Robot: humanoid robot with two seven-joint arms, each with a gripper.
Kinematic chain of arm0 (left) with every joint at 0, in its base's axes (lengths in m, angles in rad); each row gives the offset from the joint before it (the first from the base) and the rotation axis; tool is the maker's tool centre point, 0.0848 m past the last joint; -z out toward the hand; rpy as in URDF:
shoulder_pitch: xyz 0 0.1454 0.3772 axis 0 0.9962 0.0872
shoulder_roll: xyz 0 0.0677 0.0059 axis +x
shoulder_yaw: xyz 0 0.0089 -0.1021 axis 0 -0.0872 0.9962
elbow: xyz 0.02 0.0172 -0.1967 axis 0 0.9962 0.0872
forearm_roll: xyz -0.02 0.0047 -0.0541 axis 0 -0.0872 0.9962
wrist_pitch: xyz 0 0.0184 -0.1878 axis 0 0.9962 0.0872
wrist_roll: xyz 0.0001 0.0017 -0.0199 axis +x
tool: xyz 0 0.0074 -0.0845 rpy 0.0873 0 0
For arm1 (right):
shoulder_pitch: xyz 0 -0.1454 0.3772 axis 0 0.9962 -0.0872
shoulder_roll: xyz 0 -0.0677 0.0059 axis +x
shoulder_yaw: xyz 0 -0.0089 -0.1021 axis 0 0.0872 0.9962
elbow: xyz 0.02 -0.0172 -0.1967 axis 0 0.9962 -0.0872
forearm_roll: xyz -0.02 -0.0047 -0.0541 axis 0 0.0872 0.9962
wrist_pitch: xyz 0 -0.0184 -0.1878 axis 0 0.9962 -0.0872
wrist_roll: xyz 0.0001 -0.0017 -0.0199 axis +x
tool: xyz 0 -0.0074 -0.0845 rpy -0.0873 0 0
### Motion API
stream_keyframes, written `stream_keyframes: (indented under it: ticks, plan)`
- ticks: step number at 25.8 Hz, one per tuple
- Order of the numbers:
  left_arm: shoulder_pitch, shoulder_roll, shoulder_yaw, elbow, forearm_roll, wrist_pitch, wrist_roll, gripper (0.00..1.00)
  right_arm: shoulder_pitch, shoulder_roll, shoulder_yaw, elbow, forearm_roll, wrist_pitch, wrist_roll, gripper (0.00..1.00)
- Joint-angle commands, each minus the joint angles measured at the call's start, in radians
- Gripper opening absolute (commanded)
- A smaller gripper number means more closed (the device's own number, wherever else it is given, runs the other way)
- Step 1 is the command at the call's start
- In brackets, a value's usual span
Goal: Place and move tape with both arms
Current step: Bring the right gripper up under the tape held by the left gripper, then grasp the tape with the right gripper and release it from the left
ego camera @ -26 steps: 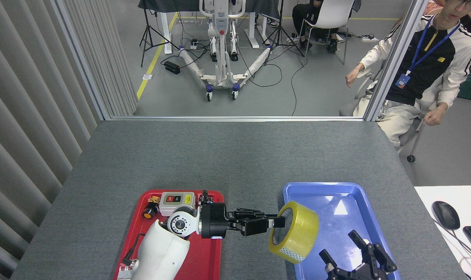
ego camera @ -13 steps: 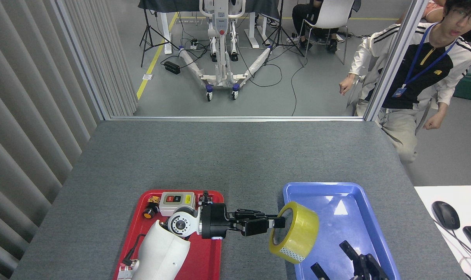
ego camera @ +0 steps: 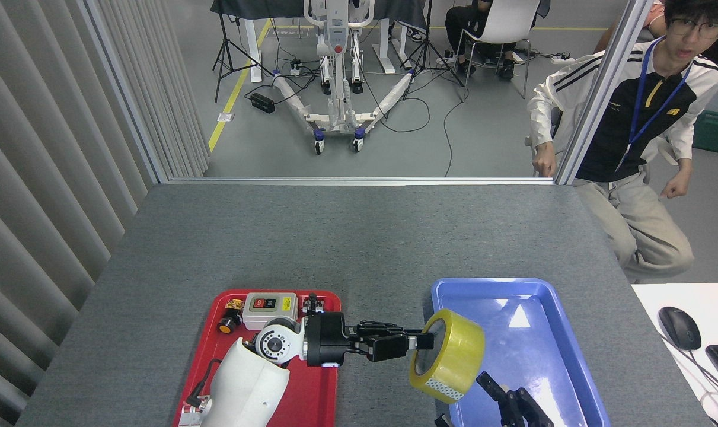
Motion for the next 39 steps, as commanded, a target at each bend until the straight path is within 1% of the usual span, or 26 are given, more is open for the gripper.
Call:
stream_keyframes:
  ticks: [1, 4, 6, 8, 10, 13, 14, 16, 17, 18, 19, 20, 23, 24, 27, 29, 30, 31, 33, 34, 36, 37, 39]
  plan:
    - [0.006, -0.006, -0.005, -0.005, -0.008, 0.0, 0.003, 0.0, -0.009, 0.0, 0.018, -0.002, 0.02, 0.0, 0.001, 0.96]
    - [0.016, -0.017, -0.008, -0.009, -0.011, 0.0, 0.003, 0.0, -0.026, 0.0, 0.038, 0.0, 0.04, 0.0, 0.002, 0.94]
    - [0.019, -0.017, -0.009, -0.01, -0.011, 0.0, 0.003, 0.0, -0.033, 0.001, 0.058, 0.0, 0.053, 0.0, 0.001, 0.88]
    - [0.02, -0.017, -0.009, -0.009, -0.011, 0.0, 0.003, 0.0, -0.035, 0.003, 0.076, 0.0, 0.056, 0.0, 0.001, 0.77]
    - [0.02, -0.017, -0.009, -0.009, -0.013, 0.0, 0.003, 0.0, -0.032, 0.004, 0.087, 0.0, 0.061, 0.0, 0.001, 0.59]
    - [0.02, -0.017, -0.008, -0.005, -0.014, 0.0, 0.003, 0.0, -0.03, 0.009, 0.092, 0.0, 0.063, 0.0, 0.001, 0.35]
    - [0.02, -0.017, -0.008, -0.004, -0.016, 0.0, 0.001, 0.0, -0.03, 0.009, 0.092, 0.0, 0.063, 0.0, 0.001, 0.3]
    - [0.022, -0.017, -0.005, -0.004, -0.016, 0.0, 0.001, 0.0, -0.03, 0.009, 0.092, 0.0, 0.064, 0.0, 0.001, 0.23]
    - [0.022, -0.017, -0.002, -0.005, -0.014, 0.0, 0.001, 0.08, -0.03, 0.009, 0.092, 0.0, 0.063, 0.0, 0.001, 0.2]
    - [0.022, -0.017, 0.005, -0.005, -0.013, 0.0, 0.001, 0.22, -0.03, 0.009, 0.09, 0.0, 0.063, 0.0, -0.001, 0.17]
    - [0.022, -0.018, 0.012, -0.004, -0.013, 0.0, 0.004, 0.42, -0.03, 0.009, 0.087, 0.0, 0.063, 0.0, -0.001, 0.14]
    - [0.019, -0.02, 0.028, -0.002, -0.013, 0.0, 0.007, 0.57, -0.03, 0.009, 0.086, 0.0, 0.063, 0.0, -0.001, 0.13]
    - [0.014, -0.02, 0.097, -0.001, -0.002, 0.0, 0.012, 0.94, -0.03, 0.009, 0.08, 0.0, 0.063, 0.0, -0.001, 0.09]
    - [0.014, -0.015, 0.113, -0.001, -0.002, 0.0, 0.012, 0.99, -0.03, 0.009, 0.078, 0.0, 0.063, 0.0, -0.001, 0.07]
    - [0.023, -0.007, 0.138, -0.013, 0.001, 0.0, 0.012, 0.99, -0.03, 0.009, 0.078, 0.0, 0.064, 0.0, -0.001, 0.04]
    - [0.02, 0.002, 0.155, -0.015, 0.003, 0.0, 0.015, 0.99, -0.03, 0.01, 0.073, 0.0, 0.066, 0.0, -0.001, 0.04]
    - [0.02, 0.023, 0.16, -0.016, 0.004, 0.0, 0.037, 0.99, -0.032, 0.007, 0.064, 0.0, 0.076, 0.0, 0.002, 0.04]
    - [0.023, 0.058, 0.16, -0.021, -0.001, 0.0, 0.099, 0.99, -0.032, 0.004, 0.04, 0.0, 0.093, 0.0, 0.005, 0.02]
    - [0.039, 0.131, 0.156, -0.056, -0.02, 0.0, 0.291, 0.99, -0.035, -0.002, 0.003, 0.0, 0.112, 0.0, 0.031, 0.0]
    - [0.074, 0.161, 0.156, -0.074, -0.054, 0.003, 0.411, 0.99, -0.037, -0.007, -0.016, 0.0, 0.112, 0.0, 0.054, 0.0]
    - [0.14, 0.198, 0.156, -0.139, -0.2, 0.048, 0.641, 0.99, -0.04, -0.013, -0.066, 0.001, 0.112, 0.0, 0.106, 0.0]
    - [0.172, 0.212, 0.152, -0.2, -0.287, 0.112, 0.756, 0.99, -0.043, -0.016, -0.08, 0.001, 0.112, 0.0, 0.12, 0.0]
    - [0.266, 0.223, 0.133, -0.321, -0.475, 0.315, 0.96, 0.99, -0.063, -0.027, -0.092, 0.001, 0.112, 0.0, 0.123, 0.0]
